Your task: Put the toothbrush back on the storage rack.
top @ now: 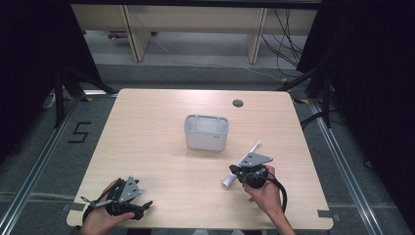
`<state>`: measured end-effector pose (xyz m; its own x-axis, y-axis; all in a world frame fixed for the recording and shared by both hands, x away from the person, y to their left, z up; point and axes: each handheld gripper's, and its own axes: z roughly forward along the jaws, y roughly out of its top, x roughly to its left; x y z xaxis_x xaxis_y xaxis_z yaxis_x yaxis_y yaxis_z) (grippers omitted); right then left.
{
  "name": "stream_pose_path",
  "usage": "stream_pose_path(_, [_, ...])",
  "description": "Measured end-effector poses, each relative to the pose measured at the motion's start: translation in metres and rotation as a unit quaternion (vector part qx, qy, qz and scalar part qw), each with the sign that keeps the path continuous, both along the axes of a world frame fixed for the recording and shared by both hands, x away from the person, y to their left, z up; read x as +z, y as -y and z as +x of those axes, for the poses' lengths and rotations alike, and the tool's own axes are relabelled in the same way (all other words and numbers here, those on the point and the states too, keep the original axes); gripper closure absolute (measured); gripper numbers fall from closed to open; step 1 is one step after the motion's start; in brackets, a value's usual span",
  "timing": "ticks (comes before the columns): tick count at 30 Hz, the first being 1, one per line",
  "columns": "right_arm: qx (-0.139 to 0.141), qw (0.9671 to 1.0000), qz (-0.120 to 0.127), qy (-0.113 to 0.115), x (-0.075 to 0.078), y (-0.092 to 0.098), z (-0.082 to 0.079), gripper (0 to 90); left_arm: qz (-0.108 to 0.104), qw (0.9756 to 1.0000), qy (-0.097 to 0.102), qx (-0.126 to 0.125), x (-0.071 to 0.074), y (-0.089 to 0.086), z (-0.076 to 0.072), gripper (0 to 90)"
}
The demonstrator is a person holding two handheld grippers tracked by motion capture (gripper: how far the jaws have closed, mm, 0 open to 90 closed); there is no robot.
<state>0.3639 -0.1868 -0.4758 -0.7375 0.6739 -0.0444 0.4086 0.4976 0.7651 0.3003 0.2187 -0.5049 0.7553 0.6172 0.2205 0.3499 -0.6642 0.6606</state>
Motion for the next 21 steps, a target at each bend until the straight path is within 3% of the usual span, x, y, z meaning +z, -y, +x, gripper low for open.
stream_pose_path(5, [-0.002, 1.0, 0.004, -0.004, -0.002, -0.004, 0.003, 90.0, 0.001, 1.0, 0.001, -0.002, 0.0, 0.0, 0.0, 16.4])
stream_pose_path(12, [0.017, 0.9997, 0.002, -0.015, -0.008, -0.014, 0.009, 90.0, 0.002, 1.0, 0.002, -0.003, 0.001, 0.0, 0.0, 16.4])
stream_pose_path(13, [0.01, 0.9996, 0.004, -0.025, -0.008, -0.016, 0.008, 90.0, 0.0, 1.0, 0.001, -0.003, 0.001, 0.0, 0.0, 16.4])
stream_pose_path(16, [0.022, 0.9996, -0.004, -0.019, -0.01, -0.018, 0.01, 90.0, 0.007, 1.0, 0.0, -0.002, 0.002, -0.001, 0.0, 16.4])
stream_pose_path(18, [0.019, 0.9993, -0.004, -0.033, -0.011, -0.02, 0.009, 90.0, 0.0, 1.0, 0.001, -0.002, 0.001, 0.0, 0.0, 16.4])
stream_pose_path(21, [0.029, 0.999, -0.003, -0.033, -0.013, -0.021, 0.009, 90.0, -0.001, 1.0, 0.0, 0.0, 0.0, 0.0, 0.0, 16.4])
